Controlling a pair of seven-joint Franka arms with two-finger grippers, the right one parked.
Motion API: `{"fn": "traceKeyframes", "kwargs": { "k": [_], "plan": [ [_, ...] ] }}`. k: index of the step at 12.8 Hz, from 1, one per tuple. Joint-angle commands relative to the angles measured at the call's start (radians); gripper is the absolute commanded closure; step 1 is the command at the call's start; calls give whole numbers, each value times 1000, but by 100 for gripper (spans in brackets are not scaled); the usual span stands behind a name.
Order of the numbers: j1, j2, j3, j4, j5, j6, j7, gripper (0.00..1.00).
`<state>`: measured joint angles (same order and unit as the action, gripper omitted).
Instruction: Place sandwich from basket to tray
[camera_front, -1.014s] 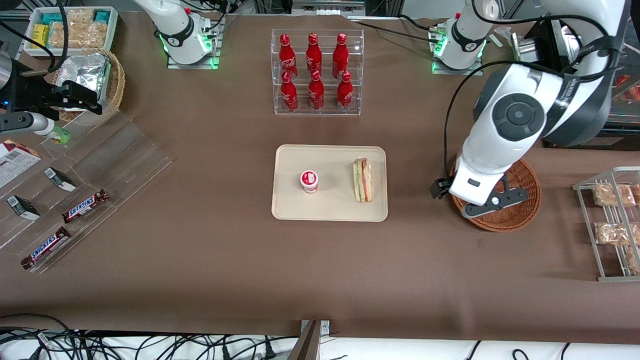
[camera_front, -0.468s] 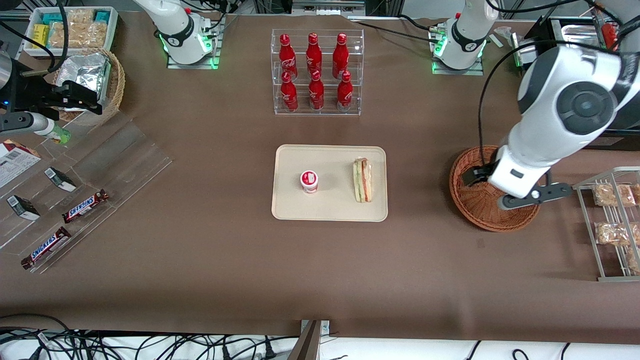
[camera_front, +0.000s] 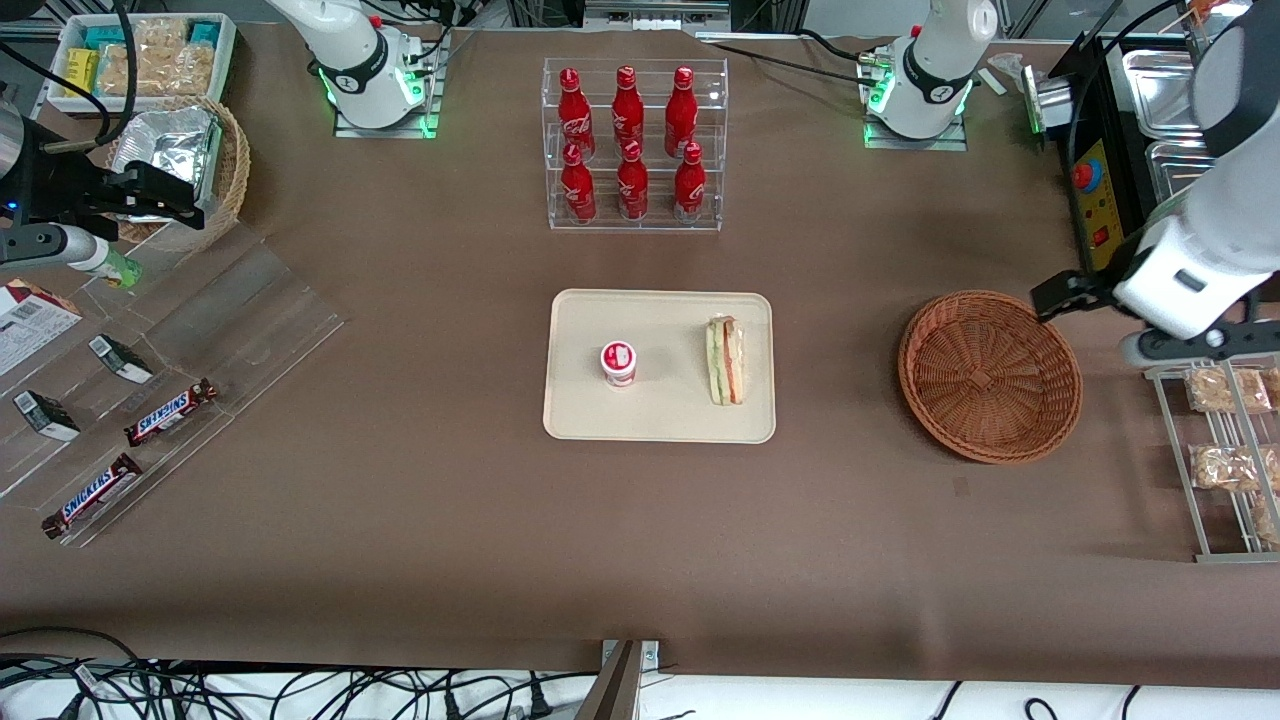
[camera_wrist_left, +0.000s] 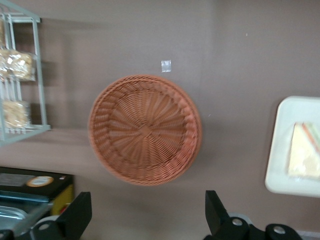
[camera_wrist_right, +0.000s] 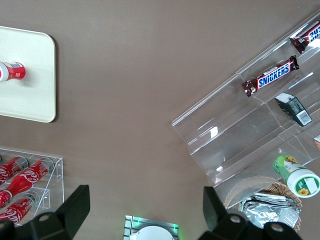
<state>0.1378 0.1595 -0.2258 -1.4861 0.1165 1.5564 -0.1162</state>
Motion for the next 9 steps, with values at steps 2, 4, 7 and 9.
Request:
{"fn": "traceKeyframes", "kwargs": {
  "k": [2, 4, 7, 9],
  "plan": [
    [-20, -60, 34, -25, -21, -50, 127, 0],
    [-17, -71, 34, -25, -72, -59, 167, 0],
    [-7, -69, 36, -23, -129, -59, 214, 0],
    [-6, -69, 51, -25, -130, -58, 242, 0]
  ]
}}
